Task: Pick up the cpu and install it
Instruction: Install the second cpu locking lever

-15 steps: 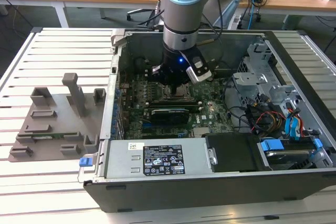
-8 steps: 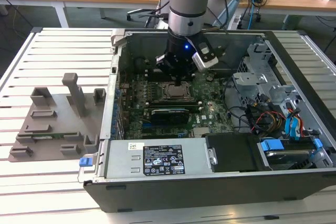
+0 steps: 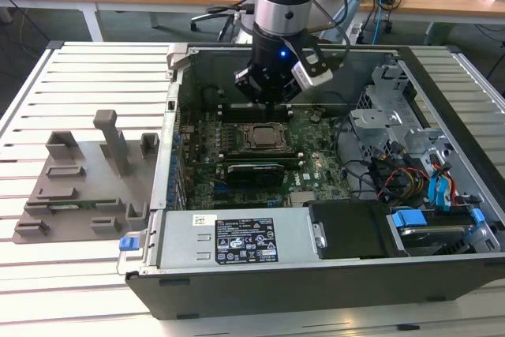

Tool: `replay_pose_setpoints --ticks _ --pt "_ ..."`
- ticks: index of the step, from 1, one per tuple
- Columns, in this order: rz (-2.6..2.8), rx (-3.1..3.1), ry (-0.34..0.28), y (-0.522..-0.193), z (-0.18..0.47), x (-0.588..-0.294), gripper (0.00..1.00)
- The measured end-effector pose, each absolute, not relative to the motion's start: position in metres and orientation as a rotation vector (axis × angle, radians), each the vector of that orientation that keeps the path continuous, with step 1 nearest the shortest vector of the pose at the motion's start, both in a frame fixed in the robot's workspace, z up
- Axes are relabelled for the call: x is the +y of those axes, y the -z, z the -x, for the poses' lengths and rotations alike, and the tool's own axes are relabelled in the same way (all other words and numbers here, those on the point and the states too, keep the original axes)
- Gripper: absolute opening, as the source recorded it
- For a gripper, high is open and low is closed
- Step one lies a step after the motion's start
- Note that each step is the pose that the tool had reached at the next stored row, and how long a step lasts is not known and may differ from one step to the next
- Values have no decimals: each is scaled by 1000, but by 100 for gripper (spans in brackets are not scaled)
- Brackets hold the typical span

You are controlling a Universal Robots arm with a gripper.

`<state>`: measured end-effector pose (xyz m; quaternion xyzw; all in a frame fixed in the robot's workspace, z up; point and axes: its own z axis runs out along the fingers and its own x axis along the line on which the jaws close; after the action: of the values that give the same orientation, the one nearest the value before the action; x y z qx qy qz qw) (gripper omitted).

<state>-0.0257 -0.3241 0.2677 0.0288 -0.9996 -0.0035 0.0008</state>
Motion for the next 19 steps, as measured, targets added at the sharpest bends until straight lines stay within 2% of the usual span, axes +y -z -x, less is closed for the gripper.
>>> replay_pose_setpoints --ticks 14,19 --pt "-90 -3138 -9 -317 26 -323 11" --pt "-91 -3138 -9 -317 26 -323 11"
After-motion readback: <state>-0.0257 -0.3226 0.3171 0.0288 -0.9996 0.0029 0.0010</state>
